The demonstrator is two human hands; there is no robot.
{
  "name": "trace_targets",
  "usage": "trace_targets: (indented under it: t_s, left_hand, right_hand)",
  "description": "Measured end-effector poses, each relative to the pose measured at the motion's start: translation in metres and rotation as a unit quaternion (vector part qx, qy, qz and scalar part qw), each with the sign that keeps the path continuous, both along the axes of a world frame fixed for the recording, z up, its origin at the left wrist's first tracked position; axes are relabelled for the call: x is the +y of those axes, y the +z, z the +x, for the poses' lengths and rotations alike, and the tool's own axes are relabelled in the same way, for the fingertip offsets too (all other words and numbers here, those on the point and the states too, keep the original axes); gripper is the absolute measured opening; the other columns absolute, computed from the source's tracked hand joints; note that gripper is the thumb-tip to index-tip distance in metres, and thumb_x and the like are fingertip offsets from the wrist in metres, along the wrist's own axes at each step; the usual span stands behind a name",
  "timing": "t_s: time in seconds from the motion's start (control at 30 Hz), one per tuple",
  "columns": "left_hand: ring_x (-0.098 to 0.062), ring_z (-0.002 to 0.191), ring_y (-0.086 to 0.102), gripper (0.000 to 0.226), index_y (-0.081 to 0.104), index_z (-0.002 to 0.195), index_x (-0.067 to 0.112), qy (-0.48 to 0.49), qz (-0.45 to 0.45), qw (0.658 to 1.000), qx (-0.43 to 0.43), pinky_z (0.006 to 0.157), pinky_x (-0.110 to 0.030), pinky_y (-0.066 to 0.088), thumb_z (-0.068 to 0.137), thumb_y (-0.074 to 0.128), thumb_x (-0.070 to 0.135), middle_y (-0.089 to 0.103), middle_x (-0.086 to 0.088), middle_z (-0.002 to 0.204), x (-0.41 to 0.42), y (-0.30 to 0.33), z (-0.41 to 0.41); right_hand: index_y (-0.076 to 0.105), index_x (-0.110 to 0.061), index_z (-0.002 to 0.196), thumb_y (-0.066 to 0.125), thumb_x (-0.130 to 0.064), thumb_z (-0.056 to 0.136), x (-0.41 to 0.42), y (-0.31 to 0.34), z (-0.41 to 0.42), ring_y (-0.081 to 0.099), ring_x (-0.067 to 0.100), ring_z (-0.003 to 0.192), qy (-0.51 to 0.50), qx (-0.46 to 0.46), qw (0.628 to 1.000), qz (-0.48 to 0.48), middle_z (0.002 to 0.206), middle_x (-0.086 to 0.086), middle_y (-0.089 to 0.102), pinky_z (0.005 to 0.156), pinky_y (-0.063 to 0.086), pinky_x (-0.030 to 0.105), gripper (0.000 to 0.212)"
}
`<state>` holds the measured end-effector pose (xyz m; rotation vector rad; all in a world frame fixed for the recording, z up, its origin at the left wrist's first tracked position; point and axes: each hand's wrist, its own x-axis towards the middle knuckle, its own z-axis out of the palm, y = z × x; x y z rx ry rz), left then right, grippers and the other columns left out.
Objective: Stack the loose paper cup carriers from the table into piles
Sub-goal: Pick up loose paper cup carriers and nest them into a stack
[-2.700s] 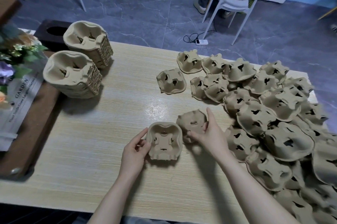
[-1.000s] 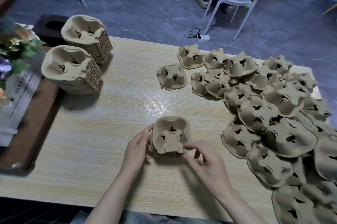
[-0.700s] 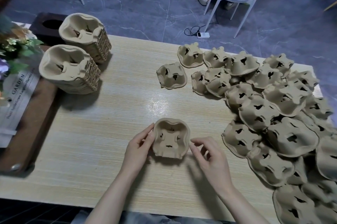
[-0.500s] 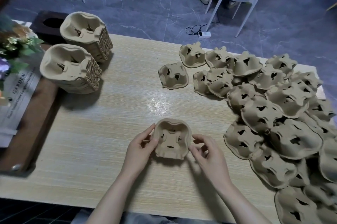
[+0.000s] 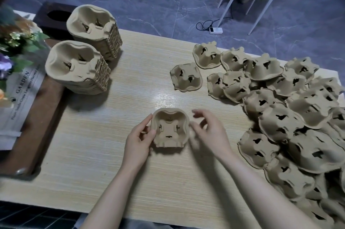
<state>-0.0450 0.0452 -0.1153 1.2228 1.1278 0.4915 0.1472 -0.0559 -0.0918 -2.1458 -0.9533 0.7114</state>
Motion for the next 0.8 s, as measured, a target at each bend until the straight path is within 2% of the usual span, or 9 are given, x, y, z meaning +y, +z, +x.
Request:
trace_targets:
  t_s: [0.07,0.17,0.3,0.43,0.57,0.7,0.8]
  left_hand:
    - [-0.015,0.087,0.056,0.046,0.059,0.122,0.047,0.012,0.016,1.000,0.012,0.082,-0.033,0.047,0.094,0.064,0.012,0.062,-0.005,0.101,0.006,-0.005,0.000]
    - [-0.017,0.086,0.055,0.048,0.058,0.122,0.051,0.029,0.022,0.999,0.015,0.084,-0.038,0.048,0.093,0.064,0.014,0.061,-0.012,0.104,0.014,-0.009,0.001]
    - [-0.016,0.090,0.056,0.046,0.059,0.126,0.046,0.002,0.016,1.000,0.008,0.084,-0.031,0.046,0.094,0.063,0.013,0.061,-0.012,0.105,0.027,-0.012,0.002]
    - [-0.017,0.091,0.058,0.048,0.059,0.124,0.049,-0.017,0.004,1.000,0.003,0.087,-0.031,0.047,0.094,0.063,0.012,0.061,-0.014,0.106,0.033,-0.012,0.000]
    - [-0.012,0.091,0.057,0.048,0.059,0.123,0.048,-0.021,-0.008,1.000,-0.005,0.086,-0.024,0.044,0.094,0.062,0.010,0.059,-0.009,0.103,0.034,-0.010,-0.001]
    - [-0.014,0.091,0.057,0.048,0.060,0.123,0.048,-0.021,-0.018,1.000,-0.010,0.087,-0.025,0.045,0.094,0.062,0.010,0.059,-0.015,0.104,0.035,-0.011,-0.001]
    - [-0.014,0.091,0.057,0.049,0.060,0.123,0.049,-0.021,-0.021,0.999,-0.013,0.087,-0.026,0.045,0.094,0.062,0.010,0.059,-0.014,0.104,0.035,-0.012,-0.002]
  right_hand:
    - [0.056,-0.022,0.125,0.067,-0.021,0.089,0.025,0.007,0.018,0.057,0.007,0.073,0.016,-0.043,0.999,-0.004,0.116,-0.008,0.059,0.076,0.049,0.033,0.038]
    - [0.052,-0.021,0.131,0.066,-0.019,0.089,0.062,0.014,0.046,0.057,0.011,0.075,0.049,-0.098,0.994,-0.018,0.121,-0.002,0.054,0.080,0.049,0.038,0.045]
    - [0.046,-0.022,0.139,0.064,-0.018,0.089,0.102,0.016,0.073,0.056,0.018,0.093,0.098,-0.147,0.982,-0.060,0.131,0.001,0.048,0.083,0.050,0.044,0.052]
    - [0.043,-0.023,0.141,0.060,-0.018,0.090,0.130,0.013,0.082,0.053,0.022,0.117,0.149,-0.180,0.968,-0.094,0.137,-0.001,0.045,0.087,0.048,0.040,0.054]
    - [0.032,-0.025,0.150,0.056,-0.019,0.092,0.148,0.007,0.085,0.045,0.023,0.130,0.198,-0.211,0.943,-0.164,0.148,0.000,0.039,0.091,0.043,0.037,0.063]
    - [0.025,-0.026,0.153,0.060,-0.018,0.090,0.155,0.002,0.084,0.047,0.027,0.125,0.216,-0.251,0.925,-0.187,0.141,0.005,0.041,0.075,0.037,0.030,0.072]
    - [0.019,-0.027,0.154,0.070,-0.025,0.084,0.153,0.007,0.082,0.049,0.029,0.119,0.208,-0.259,0.927,-0.177,0.136,0.007,0.040,0.072,0.039,0.031,0.087]
